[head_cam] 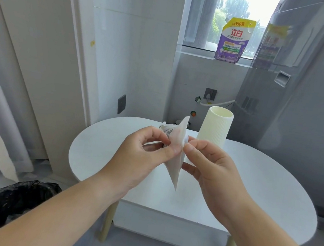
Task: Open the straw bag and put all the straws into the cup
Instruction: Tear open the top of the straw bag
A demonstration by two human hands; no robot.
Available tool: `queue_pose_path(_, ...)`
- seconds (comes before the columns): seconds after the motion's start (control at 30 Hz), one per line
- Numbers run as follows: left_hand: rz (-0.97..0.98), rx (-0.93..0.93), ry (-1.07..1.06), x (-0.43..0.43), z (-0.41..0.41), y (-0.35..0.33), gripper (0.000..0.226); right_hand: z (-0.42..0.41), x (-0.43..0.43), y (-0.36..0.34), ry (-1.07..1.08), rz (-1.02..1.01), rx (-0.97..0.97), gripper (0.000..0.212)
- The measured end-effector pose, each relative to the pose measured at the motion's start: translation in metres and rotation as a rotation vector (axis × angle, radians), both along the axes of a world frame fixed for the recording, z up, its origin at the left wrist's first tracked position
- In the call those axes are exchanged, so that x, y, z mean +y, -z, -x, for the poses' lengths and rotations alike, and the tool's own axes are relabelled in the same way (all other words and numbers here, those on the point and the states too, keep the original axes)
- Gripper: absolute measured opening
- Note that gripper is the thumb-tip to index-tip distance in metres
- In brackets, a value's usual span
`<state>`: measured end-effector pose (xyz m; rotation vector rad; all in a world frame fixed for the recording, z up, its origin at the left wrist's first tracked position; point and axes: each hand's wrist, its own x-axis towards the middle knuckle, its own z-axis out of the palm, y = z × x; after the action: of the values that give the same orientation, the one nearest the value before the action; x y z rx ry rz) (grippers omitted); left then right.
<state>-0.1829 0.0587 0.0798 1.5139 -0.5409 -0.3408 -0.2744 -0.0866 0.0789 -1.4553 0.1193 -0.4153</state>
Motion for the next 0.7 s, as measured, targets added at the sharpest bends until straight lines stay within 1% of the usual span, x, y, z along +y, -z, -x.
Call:
queue_pose_path(0.1, 0.003, -0.009, 0.02, 0.0, 0.001, 0.0, 0.031, 0.0, -0.002, 0.002, 0.004, 0.046, 0.004, 0.017)
queue_pose_path(0.2, 0.007, -0.008, 0.043, 0.0, 0.002, -0.001, 0.047, -0.002, -0.002, 0.006, 0.03, 0.179, 0.015, 0.024)
queue_pose_path(0.3, 0.004, -0.003, 0.052, 0.001, 0.002, 0.0, 0.05, -0.005, -0.001, 0.008, 0.071, 0.264, 0.024, 0.035)
queue_pose_path(0.37, 0.001, -0.005, 0.053, 0.001, 0.001, 0.001, 0.043, -0.006, -0.002, 0.009, 0.083, 0.265, 0.019, 0.04)
queue_pose_path(0.43, 0.02, 0.0, 0.048, 0.0, 0.001, 0.002, 0.034, -0.006, -0.003, 0.011, 0.075, 0.258, 0.013, 0.04)
queue_pose_path(0.53, 0.053, 0.055, 0.045, -0.001, 0.004, -0.001, 0.041, -0.007, -0.004, 0.014, 0.064, 0.269, 0.015, 0.036)
queue_pose_path(0.57, 0.058, 0.074, 0.05, -0.001, 0.004, -0.001, 0.04, -0.007, -0.003, 0.014, 0.065, 0.279, 0.02, 0.035)
queue_pose_path(0.7, 0.062, 0.128, 0.043, -0.003, 0.003, 0.0, 0.012, -0.007, 0.0, 0.016, 0.079, 0.285, 0.024, 0.033)
